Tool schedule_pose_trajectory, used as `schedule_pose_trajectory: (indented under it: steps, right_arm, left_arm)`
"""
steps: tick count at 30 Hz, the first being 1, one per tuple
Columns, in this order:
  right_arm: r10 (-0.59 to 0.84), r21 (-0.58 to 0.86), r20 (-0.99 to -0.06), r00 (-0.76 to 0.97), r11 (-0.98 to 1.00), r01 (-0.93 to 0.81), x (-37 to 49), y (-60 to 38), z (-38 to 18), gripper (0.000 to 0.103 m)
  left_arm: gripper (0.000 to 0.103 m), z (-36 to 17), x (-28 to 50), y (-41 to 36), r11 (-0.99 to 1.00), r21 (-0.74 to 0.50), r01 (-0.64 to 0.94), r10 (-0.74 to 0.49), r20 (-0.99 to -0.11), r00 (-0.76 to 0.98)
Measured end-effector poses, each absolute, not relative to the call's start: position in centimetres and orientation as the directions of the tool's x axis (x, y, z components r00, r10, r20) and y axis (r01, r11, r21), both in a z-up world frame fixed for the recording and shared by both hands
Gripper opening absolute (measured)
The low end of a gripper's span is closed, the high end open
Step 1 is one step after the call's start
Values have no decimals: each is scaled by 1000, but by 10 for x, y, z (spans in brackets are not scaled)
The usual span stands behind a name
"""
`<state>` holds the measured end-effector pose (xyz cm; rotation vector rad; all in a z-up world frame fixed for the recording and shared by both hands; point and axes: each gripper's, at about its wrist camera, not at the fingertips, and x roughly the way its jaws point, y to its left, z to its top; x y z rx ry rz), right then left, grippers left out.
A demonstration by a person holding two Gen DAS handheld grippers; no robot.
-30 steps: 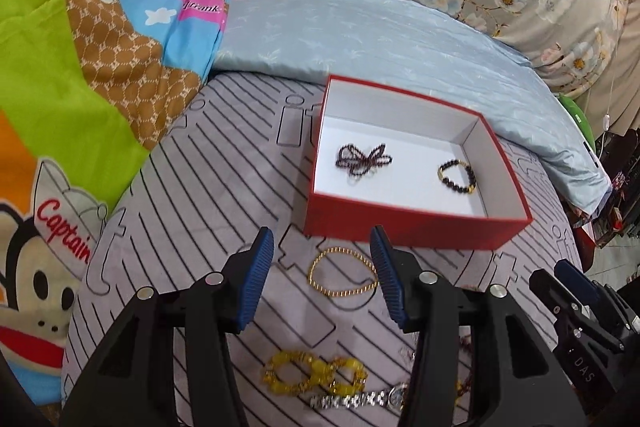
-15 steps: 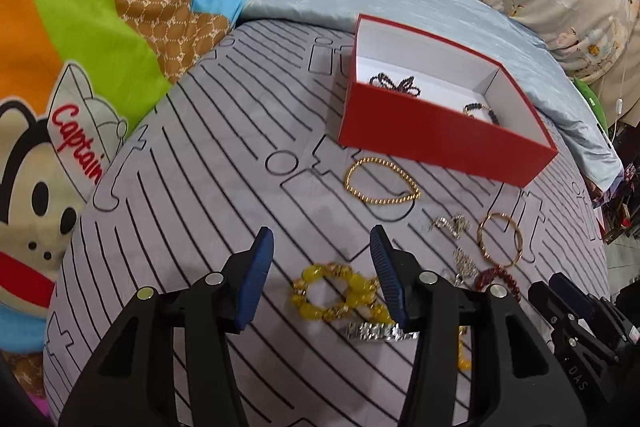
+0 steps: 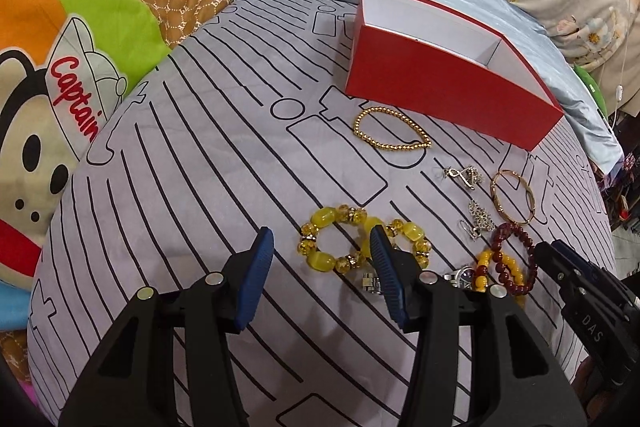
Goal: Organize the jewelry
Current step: 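Move both tools back to the jewelry on the sheet, then grasp the yellow beaded bracelet with the left tool while the right tool grasps the red beaded bracelet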
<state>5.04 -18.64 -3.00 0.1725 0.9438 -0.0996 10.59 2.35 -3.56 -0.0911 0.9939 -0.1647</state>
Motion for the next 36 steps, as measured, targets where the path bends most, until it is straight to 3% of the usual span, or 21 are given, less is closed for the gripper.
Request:
schedule_pose_trajectory:
  steps: [11, 18, 23, 26, 36]
  right_arm:
    - [-47, 46, -808, 587, 989, 143, 56, -177, -38, 19]
    - [-51, 40, -804, 593, 990, 138, 57, -177, -38, 9]
    - [-44, 47, -804, 593, 990, 137, 57, -177, -38, 7]
    - [-25, 73, -808, 588, 987, 142, 57, -180, -37, 7]
    - [-2, 116, -784, 620, 982, 150, 47, -190, -16, 7]
  left_arm:
    - [48, -42, 111, 22, 990, -103, 98, -140, -812, 567]
    - [46, -44, 111, 15, 991, -65, 116, -122, -793, 597]
    - [14, -43, 114, 17, 989, -87, 118, -141, -790, 597]
    - [9, -41, 116, 21, 985, -129, 118, -174, -796, 580]
    - [9, -12, 108, 22, 973, -183, 142, -232, -765, 600]
